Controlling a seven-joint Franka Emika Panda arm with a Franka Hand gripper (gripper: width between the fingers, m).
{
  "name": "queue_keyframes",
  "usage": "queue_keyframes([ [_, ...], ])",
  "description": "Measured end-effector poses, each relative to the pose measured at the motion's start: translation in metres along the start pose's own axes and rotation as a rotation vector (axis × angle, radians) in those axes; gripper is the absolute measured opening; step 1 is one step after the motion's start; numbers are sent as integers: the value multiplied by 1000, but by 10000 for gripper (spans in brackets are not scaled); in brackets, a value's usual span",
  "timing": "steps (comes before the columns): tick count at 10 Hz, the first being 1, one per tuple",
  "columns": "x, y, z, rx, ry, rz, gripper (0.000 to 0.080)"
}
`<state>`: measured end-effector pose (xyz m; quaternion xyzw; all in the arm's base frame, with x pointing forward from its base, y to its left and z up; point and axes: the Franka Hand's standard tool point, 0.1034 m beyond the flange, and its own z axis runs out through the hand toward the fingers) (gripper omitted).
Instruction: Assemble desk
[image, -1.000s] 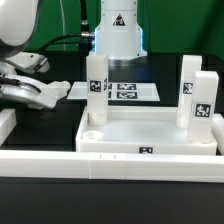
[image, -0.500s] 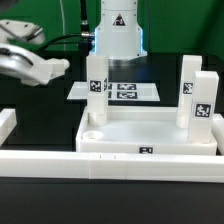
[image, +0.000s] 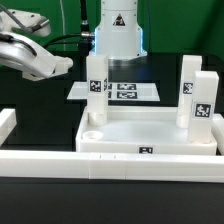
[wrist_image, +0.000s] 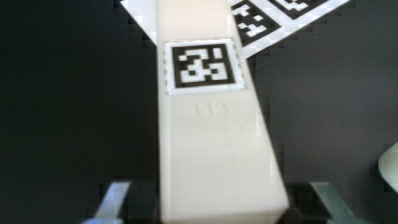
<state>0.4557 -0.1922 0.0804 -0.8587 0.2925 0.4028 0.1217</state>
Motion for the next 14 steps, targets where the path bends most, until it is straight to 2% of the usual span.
queue_keyframes([
  [1, 1, 0, 0, 0, 3, 0, 293],
  [2, 6, -10, -10, -2, 79, -2, 293],
  [4, -7, -33, -27, 14, 223, -22, 293],
  [5, -10, -35, -37, 22, 286, -39, 293],
  [8, -1, -40, -46, 35, 473, -50, 293],
  [9, -1, -45, -48, 38, 543, -54, 293],
  [11, -7, -66, -61, 40, 668, -84, 293],
  [13, -4, -79, -73, 39, 797, -104, 293],
  [14, -2, -79, -73, 39, 873, -106, 293],
])
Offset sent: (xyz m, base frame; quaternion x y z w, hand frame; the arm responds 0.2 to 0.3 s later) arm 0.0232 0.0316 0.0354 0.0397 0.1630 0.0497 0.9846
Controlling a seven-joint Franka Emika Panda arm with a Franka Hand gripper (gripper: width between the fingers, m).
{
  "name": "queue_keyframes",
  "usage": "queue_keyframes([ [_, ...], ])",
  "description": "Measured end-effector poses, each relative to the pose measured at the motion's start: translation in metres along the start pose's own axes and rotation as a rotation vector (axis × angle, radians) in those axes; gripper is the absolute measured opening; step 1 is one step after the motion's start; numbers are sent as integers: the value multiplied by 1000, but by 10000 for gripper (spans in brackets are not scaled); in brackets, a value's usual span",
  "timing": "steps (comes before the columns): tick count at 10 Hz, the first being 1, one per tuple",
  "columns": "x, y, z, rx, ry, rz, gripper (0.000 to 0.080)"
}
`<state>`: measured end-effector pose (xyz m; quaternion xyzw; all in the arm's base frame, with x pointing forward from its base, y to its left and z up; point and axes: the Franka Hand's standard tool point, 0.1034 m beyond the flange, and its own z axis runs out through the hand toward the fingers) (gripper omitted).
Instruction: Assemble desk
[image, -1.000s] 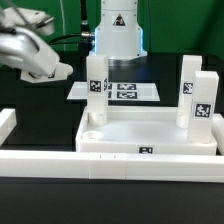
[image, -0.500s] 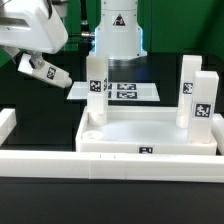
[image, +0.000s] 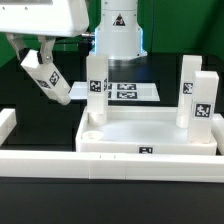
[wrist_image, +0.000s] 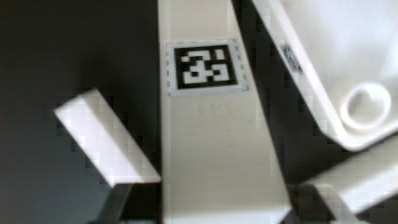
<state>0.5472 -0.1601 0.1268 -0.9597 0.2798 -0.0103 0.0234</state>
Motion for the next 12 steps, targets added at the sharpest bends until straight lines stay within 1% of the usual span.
queue_keyframes([
  [1, -1, 1, 2, -5, 36, -3, 293],
  [2, 6, 0, 2, -14, 125, -10, 293],
  [3, 6, -1, 3, -23, 192, -20, 293],
  [4, 6, -9, 1, -17, 185, -28, 293],
  [5, 11, -19, -5, -7, 179, -33, 293],
  [6, 16, -31, -11, -3, 176, -42, 293],
  [7, 19, -51, -17, -4, 156, -46, 294],
  [8, 21, -62, -19, -2, 168, -46, 294],
  [9, 22, -61, -18, -2, 191, -50, 293],
  [10, 21, -60, -17, -3, 188, -48, 293],
  [11, 25, -63, -20, 0, 229, -49, 293],
  [12, 27, -73, -23, 9, 312, -59, 293],
])
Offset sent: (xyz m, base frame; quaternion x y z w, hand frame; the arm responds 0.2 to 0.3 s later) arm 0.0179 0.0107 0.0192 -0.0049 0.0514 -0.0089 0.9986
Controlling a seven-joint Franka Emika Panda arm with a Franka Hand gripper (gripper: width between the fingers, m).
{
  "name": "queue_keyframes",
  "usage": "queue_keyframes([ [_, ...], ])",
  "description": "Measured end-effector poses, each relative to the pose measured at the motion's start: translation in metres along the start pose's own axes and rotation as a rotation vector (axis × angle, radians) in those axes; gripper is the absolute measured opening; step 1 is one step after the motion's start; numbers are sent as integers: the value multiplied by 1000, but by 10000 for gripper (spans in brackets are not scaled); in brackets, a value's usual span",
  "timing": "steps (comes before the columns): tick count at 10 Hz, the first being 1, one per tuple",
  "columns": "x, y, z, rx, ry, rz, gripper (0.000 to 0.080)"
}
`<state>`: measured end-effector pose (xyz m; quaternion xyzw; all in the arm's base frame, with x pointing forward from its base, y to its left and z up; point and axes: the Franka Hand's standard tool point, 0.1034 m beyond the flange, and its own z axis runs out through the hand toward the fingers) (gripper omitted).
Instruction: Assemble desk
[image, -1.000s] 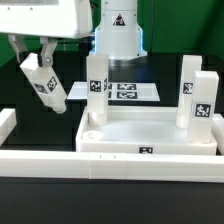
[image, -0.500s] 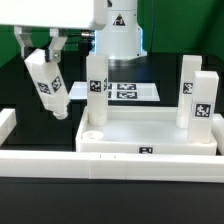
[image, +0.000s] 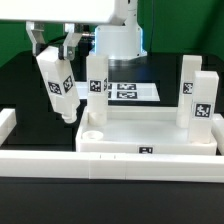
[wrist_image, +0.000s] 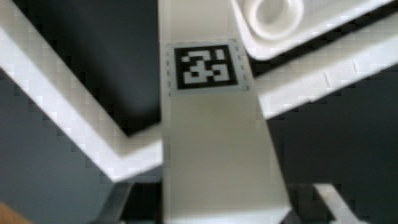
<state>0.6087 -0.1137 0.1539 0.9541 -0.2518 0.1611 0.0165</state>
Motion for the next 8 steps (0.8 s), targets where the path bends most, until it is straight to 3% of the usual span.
queue_keyframes([
  [2, -1, -23, -7, 15, 120, -49, 293],
  [3, -10, -31, -6, 16, 142, -96, 293],
  [8, -10, -30, -5, 12, 140, -145, 293],
])
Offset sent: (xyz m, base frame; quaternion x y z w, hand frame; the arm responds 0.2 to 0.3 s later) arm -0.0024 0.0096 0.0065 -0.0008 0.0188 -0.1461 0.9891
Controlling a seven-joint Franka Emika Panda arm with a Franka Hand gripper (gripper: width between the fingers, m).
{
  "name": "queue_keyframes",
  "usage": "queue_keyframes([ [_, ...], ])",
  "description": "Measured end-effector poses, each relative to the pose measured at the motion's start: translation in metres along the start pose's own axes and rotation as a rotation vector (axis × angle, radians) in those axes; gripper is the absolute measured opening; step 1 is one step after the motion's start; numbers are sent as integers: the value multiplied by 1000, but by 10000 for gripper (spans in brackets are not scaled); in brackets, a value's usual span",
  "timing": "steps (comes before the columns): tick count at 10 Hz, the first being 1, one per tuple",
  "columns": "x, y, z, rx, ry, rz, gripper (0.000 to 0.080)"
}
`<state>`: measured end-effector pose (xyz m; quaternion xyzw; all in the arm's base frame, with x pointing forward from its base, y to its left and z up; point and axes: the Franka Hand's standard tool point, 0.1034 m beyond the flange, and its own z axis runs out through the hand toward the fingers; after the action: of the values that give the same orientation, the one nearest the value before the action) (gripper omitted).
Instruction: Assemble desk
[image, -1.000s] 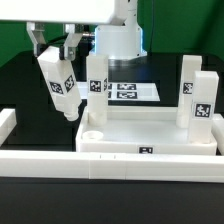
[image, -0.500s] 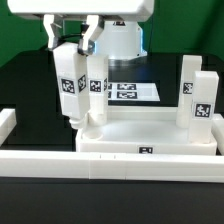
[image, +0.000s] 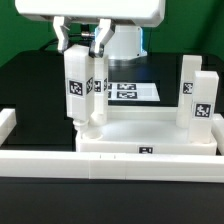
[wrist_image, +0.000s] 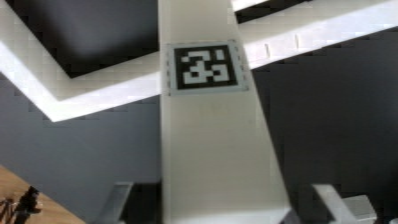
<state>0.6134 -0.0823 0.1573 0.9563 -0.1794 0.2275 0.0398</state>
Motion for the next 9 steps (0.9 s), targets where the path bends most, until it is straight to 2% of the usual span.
queue_keyframes([
  [3, -10, -6, -5, 6, 28, -68, 293],
  [5, -10, -6, -6, 1, 49, -195, 293],
  [9, -11, -6, -5, 1, 46, -185, 293],
])
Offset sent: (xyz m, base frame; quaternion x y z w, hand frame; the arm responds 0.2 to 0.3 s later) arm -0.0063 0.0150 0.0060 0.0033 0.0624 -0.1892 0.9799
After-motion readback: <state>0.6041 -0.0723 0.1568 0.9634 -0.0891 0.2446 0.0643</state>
